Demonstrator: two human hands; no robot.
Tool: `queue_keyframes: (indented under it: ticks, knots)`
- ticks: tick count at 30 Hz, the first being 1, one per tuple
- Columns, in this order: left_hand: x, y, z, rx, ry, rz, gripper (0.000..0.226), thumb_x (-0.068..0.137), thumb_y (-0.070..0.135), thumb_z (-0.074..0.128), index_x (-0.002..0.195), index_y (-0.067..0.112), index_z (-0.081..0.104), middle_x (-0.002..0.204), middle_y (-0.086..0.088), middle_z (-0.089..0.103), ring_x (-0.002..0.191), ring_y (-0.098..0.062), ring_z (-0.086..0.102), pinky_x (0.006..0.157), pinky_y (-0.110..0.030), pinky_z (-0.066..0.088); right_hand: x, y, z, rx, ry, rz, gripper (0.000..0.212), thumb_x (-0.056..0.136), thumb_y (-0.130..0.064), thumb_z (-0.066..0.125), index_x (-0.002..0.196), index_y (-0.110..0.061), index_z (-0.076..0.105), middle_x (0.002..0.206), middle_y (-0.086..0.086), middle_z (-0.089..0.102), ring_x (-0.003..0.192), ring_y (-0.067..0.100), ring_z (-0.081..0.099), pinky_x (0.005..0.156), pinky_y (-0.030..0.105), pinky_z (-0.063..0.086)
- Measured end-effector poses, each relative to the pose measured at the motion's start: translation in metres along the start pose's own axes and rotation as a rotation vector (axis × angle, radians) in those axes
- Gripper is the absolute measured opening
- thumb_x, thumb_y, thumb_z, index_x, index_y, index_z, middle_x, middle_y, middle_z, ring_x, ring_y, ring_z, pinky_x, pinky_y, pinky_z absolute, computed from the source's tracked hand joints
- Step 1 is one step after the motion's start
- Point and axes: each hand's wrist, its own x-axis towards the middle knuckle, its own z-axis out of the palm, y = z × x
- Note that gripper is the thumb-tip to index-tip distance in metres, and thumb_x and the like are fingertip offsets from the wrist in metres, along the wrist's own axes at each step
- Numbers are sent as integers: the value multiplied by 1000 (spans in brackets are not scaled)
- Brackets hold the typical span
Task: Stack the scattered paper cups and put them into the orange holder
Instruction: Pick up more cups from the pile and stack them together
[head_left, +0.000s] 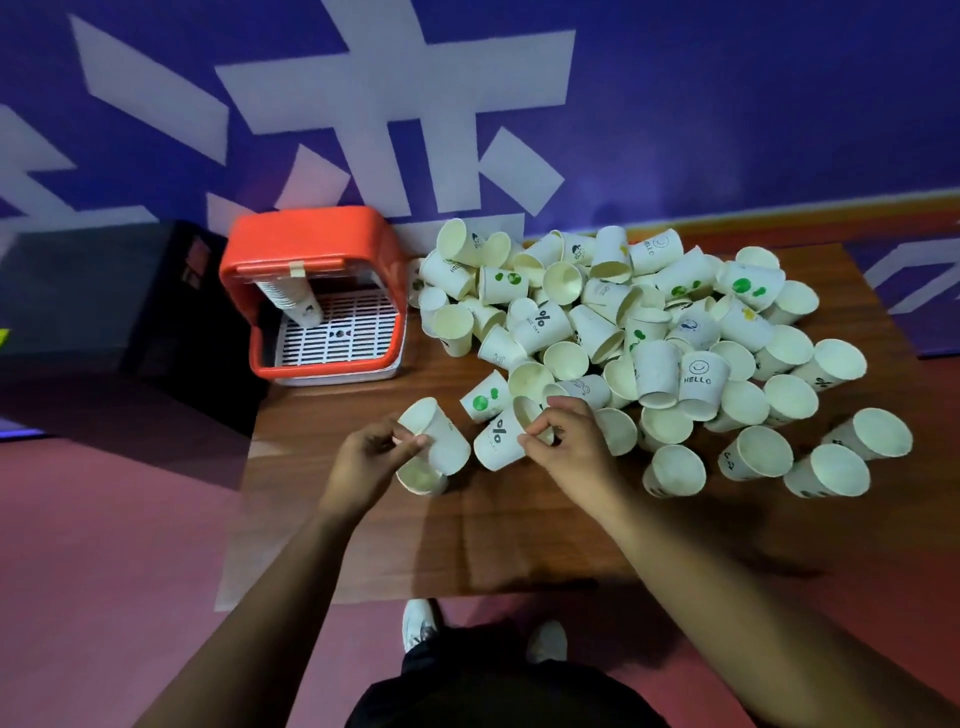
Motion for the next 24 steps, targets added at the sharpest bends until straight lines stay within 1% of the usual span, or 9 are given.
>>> queue_keyframes:
  ticks: [2,4,7,10,12,14,17,21,24]
  knots:
    - [3,-6,-10,29,21,25,17,78,21,83,75,8,72,83,5,71,72,-3,62,67,-16,46,4,-9,10,18,-26,1,13,76,-16,78,71,-18,66,109,-13,52,102,-7,52,93,23,42]
    - [9,-18,-17,77,11,34,18,75,21,86,83,17,70,99,1,66,84,-8,63,76,-20,49,6,-16,19,41,-32,1,11,77,-16,77,74,-14,67,102,-18,54,100,-6,54,91,23,42]
    - [17,-36,-18,106,-75,10,49,70,21,90,105,35,59,119,2,61,107,-13,61,88,-26,51,4,-26,26,53,-8,-1,12,79,-15,76,75,-9,66,91,-19,57,97,5,57,84,19,41]
    - [22,-54,-14,246,-164,50,71,65,22,92,123,32,55,121,6,56,112,-17,56,93,-32,49,8,-34,32,29,21,-10,13,78,-17,77,73,-9,67,88,-16,58,93,-5,56,82,12,39]
    - [26,-67,-9,349,-226,68,83,62,30,93,135,24,53,122,6,52,115,-20,52,97,-39,48,9,-40,35,12,16,4,12,77,-19,78,74,-12,69,94,-20,55,97,-14,51,85,6,35]
    - [29,-78,-6,392,-266,112,88,59,32,94,137,20,55,123,5,52,118,-23,51,100,-41,46,8,-43,42,33,8,17,11,76,-25,79,79,-23,68,105,-19,55,107,-7,52,96,19,41]
    - [34,-84,-2,389,-298,157,88,58,29,95,137,21,56,125,3,55,119,-23,51,103,-44,44,7,-46,57,56,9,44,27,73,-31,80,94,-32,63,113,-14,56,110,6,55,98,37,48]
    - [41,-94,-17,379,-434,126,103,68,41,88,154,32,32,151,0,42,142,-26,34,116,-47,32,2,-51,82,49,-44,70,51,70,-34,80,113,-34,53,119,-10,55,112,10,54,97,40,49]
    - [39,-90,-41,213,-468,59,91,81,36,81,154,39,27,157,5,35,144,-16,33,116,-34,33,-1,-52,100,-4,-61,54,65,70,-29,83,124,-34,48,126,-9,52,117,11,51,102,36,45]
